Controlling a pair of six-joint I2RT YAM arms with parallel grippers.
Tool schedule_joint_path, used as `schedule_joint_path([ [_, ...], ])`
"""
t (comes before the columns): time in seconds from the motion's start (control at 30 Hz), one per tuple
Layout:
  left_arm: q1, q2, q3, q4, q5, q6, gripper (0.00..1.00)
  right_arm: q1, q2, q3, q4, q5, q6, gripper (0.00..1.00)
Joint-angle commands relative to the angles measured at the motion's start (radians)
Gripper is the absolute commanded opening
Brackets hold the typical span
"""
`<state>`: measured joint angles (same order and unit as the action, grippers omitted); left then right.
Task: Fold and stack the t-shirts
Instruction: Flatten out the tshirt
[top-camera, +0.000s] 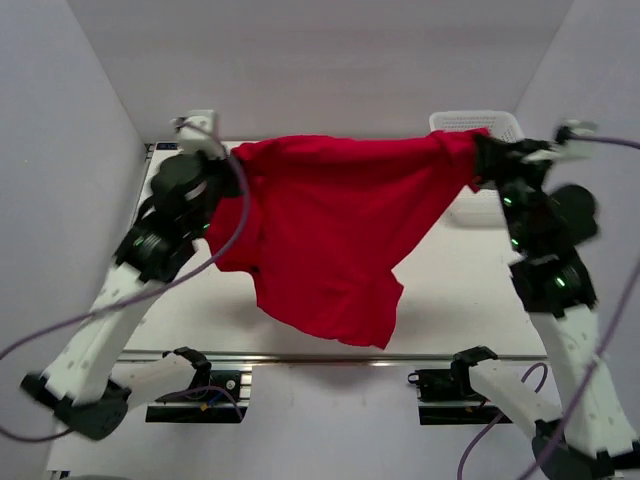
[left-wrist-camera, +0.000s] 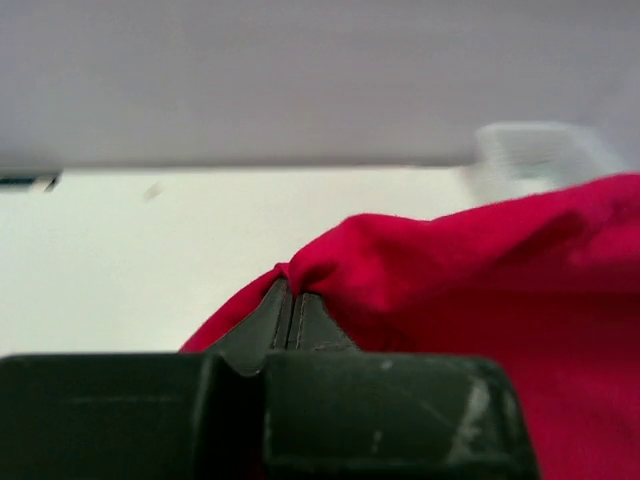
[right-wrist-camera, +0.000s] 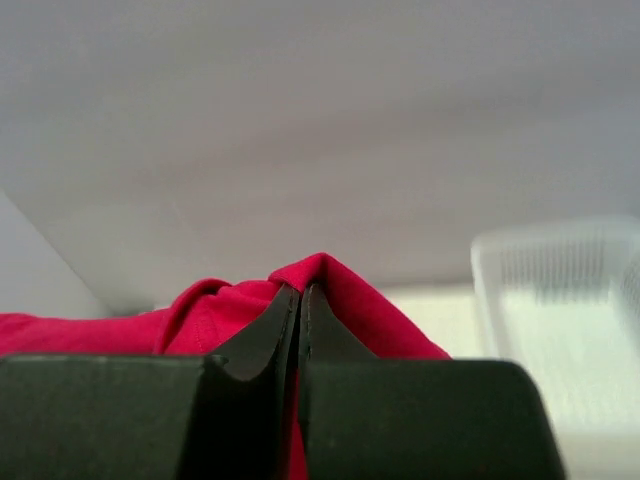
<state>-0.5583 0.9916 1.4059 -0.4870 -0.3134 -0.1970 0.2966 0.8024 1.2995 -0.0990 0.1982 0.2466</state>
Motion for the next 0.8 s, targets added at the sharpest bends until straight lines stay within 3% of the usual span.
schedule_joint_path([
  [0.0, 0.02, 0.213, -0.008, -0.026, -0.291, -0.005, 0.0, -0.005, 0.197, -0.109, -0.103, 0.061, 0.144, 0.0],
  [0.13, 0.089, 0.474, -0.018, 0.039, -0.316, 0.002, 0.01, -0.01, 0.423, -0.167, -0.182, 0.027, 0.243, 0.02],
  [0.17, 0.107, 0.528, -0.018, 0.039, -0.325, -0.019, 0.11, -0.008, 0.457, -0.16, -0.191, 0.02, 0.249, 0.13],
  [0.2, 0.141, 0.582, 0.004, 0.03, -0.334, -0.041, 0.28, -0.011, 0.571, -0.151, -0.227, 0.006, 0.246, 0.27],
  [0.23, 0.155, 0.634, 0.048, -0.005, -0.334, -0.054, 0.78, -0.013, 0.604, -0.135, -0.241, -0.008, 0.237, 0.42],
  [0.27, 0.165, 0.722, 0.079, -0.034, -0.343, -0.094, 1.0, -0.013, 0.662, -0.077, -0.249, -0.009, 0.217, 0.49],
  [0.33, 0.188, 0.792, 0.186, -0.105, -0.311, -0.111, 1.0, -0.01, 0.739, -0.005, -0.333, 0.024, 0.185, 0.53],
  [0.4, 0.189, 0.828, 0.225, -0.131, -0.267, -0.111, 1.0, -0.007, 0.751, 0.03, -0.347, 0.033, 0.142, 0.67],
  [0.47, 0.189, 0.828, 0.225, -0.122, -0.218, -0.111, 1.0, -0.007, 0.744, 0.027, -0.332, 0.012, 0.105, 0.79],
  [0.57, 0.179, 0.789, 0.162, -0.098, -0.121, -0.093, 1.0, -0.004, 0.721, -0.02, -0.304, -0.029, 0.056, 0.9],
  [0.7, 0.17, 0.682, -0.057, -0.03, 0.035, -0.117, 1.0, 0.001, 0.693, -0.112, -0.271, -0.097, -0.035, 0.9],
  [0.77, 0.17, 0.61, -0.158, 0.069, 0.192, -0.13, 1.0, 0.009, 0.695, -0.127, -0.265, -0.143, -0.082, 0.9],
])
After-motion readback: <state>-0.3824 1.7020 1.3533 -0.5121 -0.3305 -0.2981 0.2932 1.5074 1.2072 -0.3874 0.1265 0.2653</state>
